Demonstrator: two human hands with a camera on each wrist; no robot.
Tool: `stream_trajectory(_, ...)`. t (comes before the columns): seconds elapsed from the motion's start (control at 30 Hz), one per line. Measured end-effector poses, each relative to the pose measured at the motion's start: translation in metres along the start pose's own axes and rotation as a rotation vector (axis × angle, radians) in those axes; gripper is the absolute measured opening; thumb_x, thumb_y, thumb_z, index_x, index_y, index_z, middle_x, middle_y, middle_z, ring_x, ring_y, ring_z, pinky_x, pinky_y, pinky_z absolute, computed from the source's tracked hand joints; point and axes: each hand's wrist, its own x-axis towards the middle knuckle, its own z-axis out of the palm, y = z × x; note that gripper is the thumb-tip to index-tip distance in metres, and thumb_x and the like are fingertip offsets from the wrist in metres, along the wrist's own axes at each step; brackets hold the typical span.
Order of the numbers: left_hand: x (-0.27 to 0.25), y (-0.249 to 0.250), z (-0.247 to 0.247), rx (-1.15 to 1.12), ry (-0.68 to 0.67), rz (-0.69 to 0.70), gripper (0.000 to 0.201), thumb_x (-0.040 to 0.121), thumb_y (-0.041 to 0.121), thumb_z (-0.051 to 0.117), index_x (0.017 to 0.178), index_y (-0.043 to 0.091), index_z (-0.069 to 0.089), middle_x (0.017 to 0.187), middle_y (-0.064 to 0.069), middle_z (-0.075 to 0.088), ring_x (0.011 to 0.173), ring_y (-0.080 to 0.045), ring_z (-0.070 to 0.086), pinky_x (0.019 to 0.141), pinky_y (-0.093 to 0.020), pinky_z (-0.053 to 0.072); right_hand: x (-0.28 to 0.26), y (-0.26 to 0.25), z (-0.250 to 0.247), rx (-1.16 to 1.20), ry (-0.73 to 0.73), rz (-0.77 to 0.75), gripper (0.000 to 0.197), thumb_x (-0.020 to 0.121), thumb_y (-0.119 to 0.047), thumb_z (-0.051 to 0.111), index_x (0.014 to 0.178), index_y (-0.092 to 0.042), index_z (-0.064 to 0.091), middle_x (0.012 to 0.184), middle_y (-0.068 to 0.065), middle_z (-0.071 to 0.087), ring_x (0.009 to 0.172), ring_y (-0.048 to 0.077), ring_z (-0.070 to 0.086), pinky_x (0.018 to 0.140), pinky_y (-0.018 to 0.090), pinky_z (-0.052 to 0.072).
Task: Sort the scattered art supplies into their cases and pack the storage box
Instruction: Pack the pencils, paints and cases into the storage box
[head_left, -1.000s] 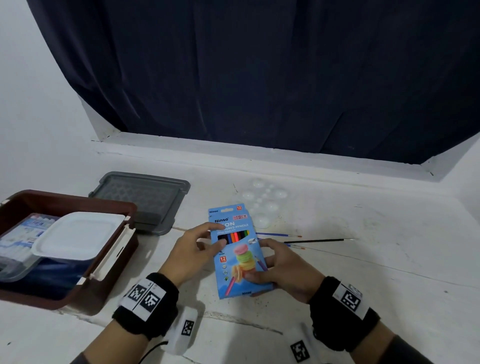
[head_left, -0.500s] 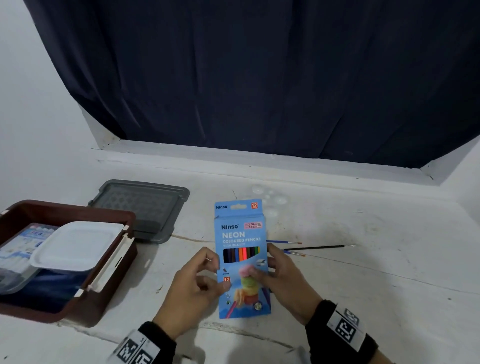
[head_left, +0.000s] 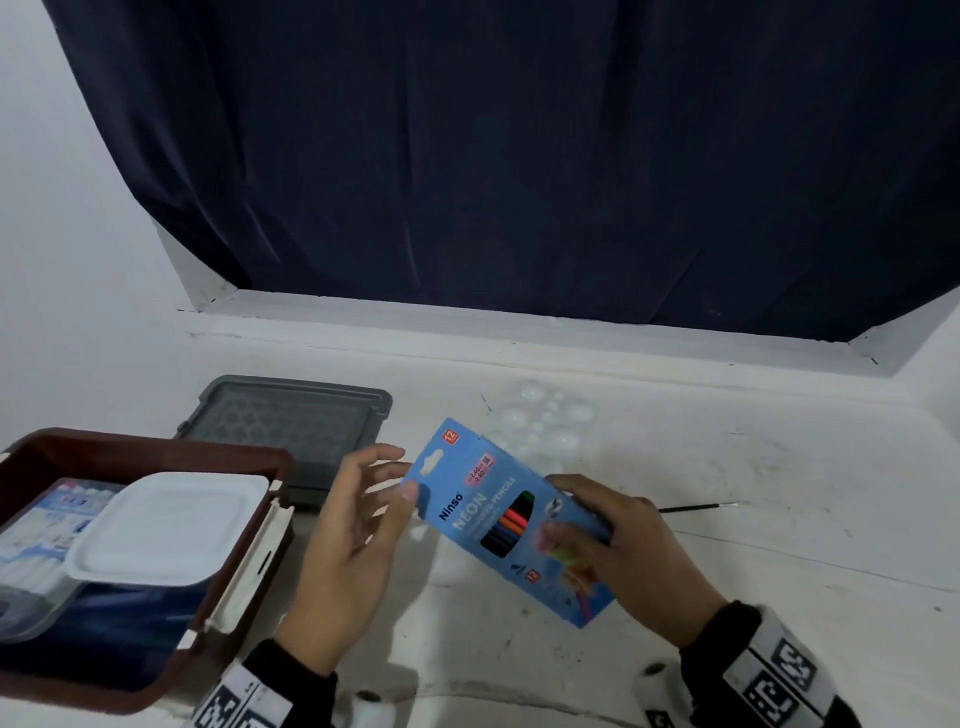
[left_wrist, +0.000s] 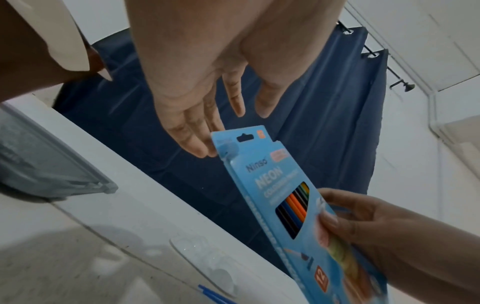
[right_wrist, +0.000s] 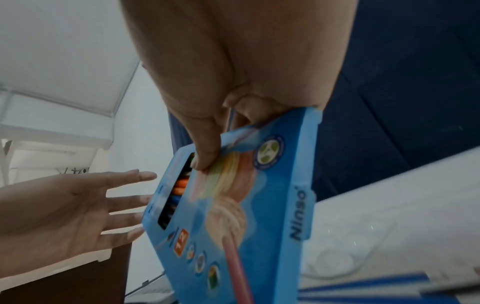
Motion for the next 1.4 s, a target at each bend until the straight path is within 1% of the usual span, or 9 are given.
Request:
stream_trajectory(0.23,0.002,0.011,-0.025,0.082,-0.105,0.069,0.046,0.089,0.049,0.057,0.129,0.026,0.055,0.128,0.009,0.065,0.127,-0.014,0.057,0.103,-0.046,0.047,-0.001,-0.028,0.01,-0.1,0.138,-0.078,0.015,0.086,-0.022,0.074,0.095,-0.033,0.071,0.086,-0.009,0.073,0.075,0.007,0.07,0.056,0.032,0.057)
stream_trajectory(0.47,-0.026,0.037,-0.065,0.107,0.021,0.122,0.029,0.098,0.029,0.06,0.126,0.022,0.057,0.125,0.004,0.066,0.124,-0.014,0.059,0.097,-0.028,0.05,-0.006,-0.051,0.042,0.052,0.158,-0.088,0.018,0.083,-0.015,0.077,0.088,-0.032,0.072,0.081,-0.015,0.074,0.071,0.003,0.071,0.055,0.03,0.057)
stream_trajectory(0.67,-0.045,0.054,-0.139,0.182,0.168,0.098,0.029,0.097,0.024,0.054,0.126,0.022,0.057,0.124,0.001,0.065,0.117,-0.017,0.063,0.093,-0.048,0.053,-0.004,-0.087,0.089,0.202,0.092,-0.132,0.019,0.089,-0.01,0.068,0.099,-0.027,0.068,0.085,-0.01,0.075,0.077,0.007,0.073,0.059,0.032,0.06)
stream_trajectory(0.8,-0.052,0.059,-0.187,0.176,0.265,0.124,0.024,0.098,0.03,0.052,0.12,0.027,0.06,0.117,0.0,0.069,0.108,-0.016,0.067,0.087,-0.044,0.055,0.008,-0.127,0.117,0.211,0.045,-0.199,0.02,0.087,-0.01,0.073,0.101,-0.023,0.067,0.084,-0.007,0.072,0.078,0.012,0.073,0.058,0.034,0.06)
stream_trajectory(0.9,-0.049,0.052,-0.229,0.158,0.281,0.134,0.025,0.1,0.03,0.048,0.121,0.024,0.06,0.116,-0.002,0.07,0.109,-0.019,0.068,0.086,-0.039,0.055,0.024,-0.157,0.143,0.036,0.036,-0.359,0.017,0.086,-0.013,0.075,0.097,-0.024,0.068,0.085,-0.009,0.071,0.078,0.011,0.07,0.061,0.029,0.057)
stream_trajectory(1.0,-0.041,0.043,-0.271,0.142,0.237,0.104,0.027,0.102,0.032,0.044,0.121,0.023,0.06,0.114,-0.003,0.071,0.11,-0.022,0.067,0.085,-0.038,0.059,0.04,-0.185,0.173,-0.118,-0.027,-0.482,0.014,0.086,-0.019,0.074,0.097,-0.025,0.069,0.086,-0.012,0.071,0.077,0.009,0.068,0.062,0.028,0.054)
stream_trajectory(1.2,-0.026,0.039,-0.342,0.217,-0.008,0.006,0.03,0.101,0.037,0.037,0.12,0.031,0.06,0.109,-0.001,0.072,0.097,-0.018,0.071,0.065,-0.043,0.061,0.056,-0.226,0.242,-0.389,-0.206,-0.537,0.019,0.085,-0.022,0.071,0.103,-0.03,0.067,0.085,-0.012,0.07,0.071,0.008,0.06,0.065,0.031,0.049)
stream_trajectory(1.33,-0.016,0.031,-0.367,0.224,-0.174,-0.066,0.031,0.099,0.038,0.037,0.116,0.031,0.061,0.101,0.001,0.072,0.089,-0.017,0.07,0.062,-0.044,0.059,0.049,-0.232,0.267,-0.4,-0.157,-0.515,0.02,0.086,-0.021,0.071,0.105,-0.025,0.069,0.1,-0.015,0.07,0.084,0.004,0.063,0.071,0.024,0.05)
stream_trajectory(1.4,-0.011,0.029,-0.373,0.192,-0.237,-0.112,0.031,0.097,0.039,0.039,0.115,0.029,0.062,0.103,0.005,0.072,0.092,-0.014,0.07,0.061,-0.04,0.061,0.044,-0.233,0.271,-0.4,-0.112,-0.462,0.019,0.086,-0.022,0.069,0.105,-0.026,0.067,0.097,-0.015,0.07,0.084,0.006,0.064,0.072,0.028,0.052)
